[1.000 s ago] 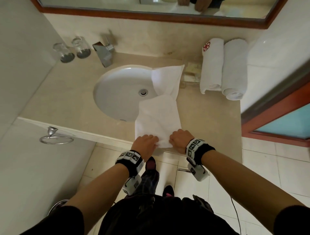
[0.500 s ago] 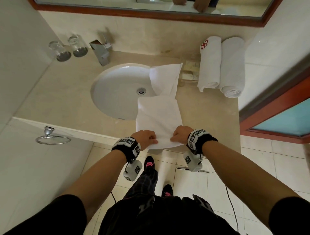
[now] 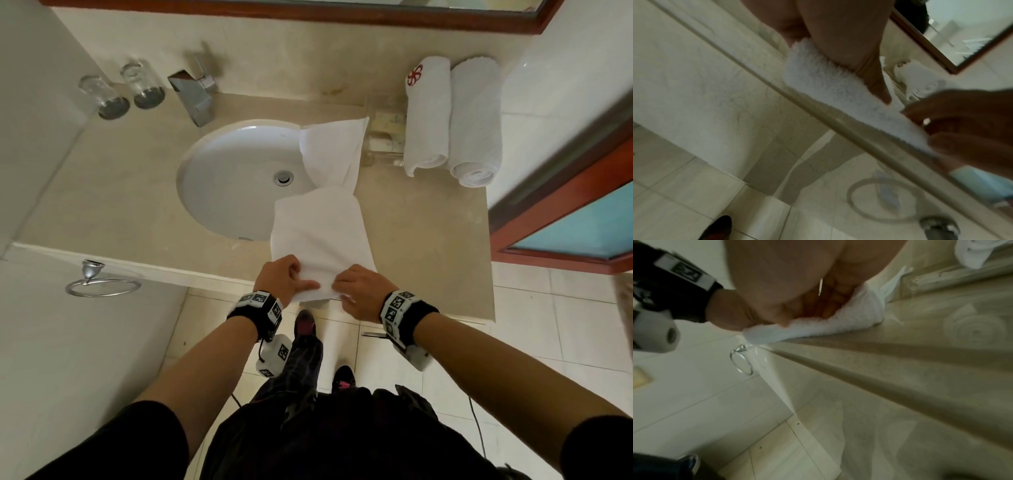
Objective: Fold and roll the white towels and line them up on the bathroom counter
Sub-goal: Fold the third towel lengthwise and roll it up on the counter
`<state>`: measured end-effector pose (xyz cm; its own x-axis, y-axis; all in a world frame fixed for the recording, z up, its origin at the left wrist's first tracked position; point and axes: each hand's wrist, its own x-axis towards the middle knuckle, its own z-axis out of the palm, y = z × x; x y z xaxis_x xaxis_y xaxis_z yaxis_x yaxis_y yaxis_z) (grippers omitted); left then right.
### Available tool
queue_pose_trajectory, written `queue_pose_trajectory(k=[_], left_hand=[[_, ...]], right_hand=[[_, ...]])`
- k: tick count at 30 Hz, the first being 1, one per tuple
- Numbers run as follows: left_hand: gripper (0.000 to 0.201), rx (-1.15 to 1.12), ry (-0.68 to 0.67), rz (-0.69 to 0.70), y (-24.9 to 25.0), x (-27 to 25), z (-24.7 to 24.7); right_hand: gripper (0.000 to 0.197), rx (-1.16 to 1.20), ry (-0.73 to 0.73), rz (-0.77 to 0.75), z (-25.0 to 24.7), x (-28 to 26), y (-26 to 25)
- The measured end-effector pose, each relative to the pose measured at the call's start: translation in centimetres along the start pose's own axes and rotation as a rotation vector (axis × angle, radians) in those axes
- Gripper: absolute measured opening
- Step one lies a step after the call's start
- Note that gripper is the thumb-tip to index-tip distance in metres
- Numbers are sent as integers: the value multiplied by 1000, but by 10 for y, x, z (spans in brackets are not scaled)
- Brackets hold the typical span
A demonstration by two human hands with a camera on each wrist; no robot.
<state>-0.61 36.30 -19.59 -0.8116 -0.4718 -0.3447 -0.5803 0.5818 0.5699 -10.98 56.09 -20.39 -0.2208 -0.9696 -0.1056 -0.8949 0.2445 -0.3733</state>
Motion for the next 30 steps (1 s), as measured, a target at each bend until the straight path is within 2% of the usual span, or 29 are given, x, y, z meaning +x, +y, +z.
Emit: queue_pose_trajectory(k=[3, 6, 8, 11, 12, 15, 17, 19, 21, 23, 26, 28, 30], left_hand=[[36, 222, 68, 92, -1, -9, 4], [27, 414, 173, 308, -1, -10, 3], [21, 522, 210, 402, 4, -13, -2], [28, 552, 191, 611, 18, -27, 8], [29, 533, 153, 629, 21, -34, 14], [43, 594, 8, 455, 23, -48, 26], [45, 647, -77, 393, 24, -46, 27], [43, 578, -141, 347, 32, -42, 21], [30, 553, -213, 260, 42, -34, 11], [20, 571, -299, 189, 49, -22, 3], [14, 495, -396, 98, 52, -5, -3], [18, 459, -450, 62, 54, 1, -3], [26, 477, -481, 54, 57, 0, 0]], right_hand=[[38, 18, -85, 72, -10, 4, -3], [26, 48, -119, 172, -14, 19, -10], [22, 38, -136, 201, -16, 26, -11], [20, 15, -182, 238, -20, 31, -8], [20, 24, -188, 252, -22, 33, -7], [22, 113, -233, 300, -28, 38, -6], [24, 226, -269, 315, -28, 35, -1], [24, 302, -290, 329, -31, 33, 0], [24, 238, -320, 334, -36, 35, -7], [26, 74, -306, 306, -34, 32, -21], [46, -156, -206, 269, -15, 18, -36], [44, -235, -220, 319, -5, 17, -35], [35, -174, -255, 363, -10, 27, -29]])
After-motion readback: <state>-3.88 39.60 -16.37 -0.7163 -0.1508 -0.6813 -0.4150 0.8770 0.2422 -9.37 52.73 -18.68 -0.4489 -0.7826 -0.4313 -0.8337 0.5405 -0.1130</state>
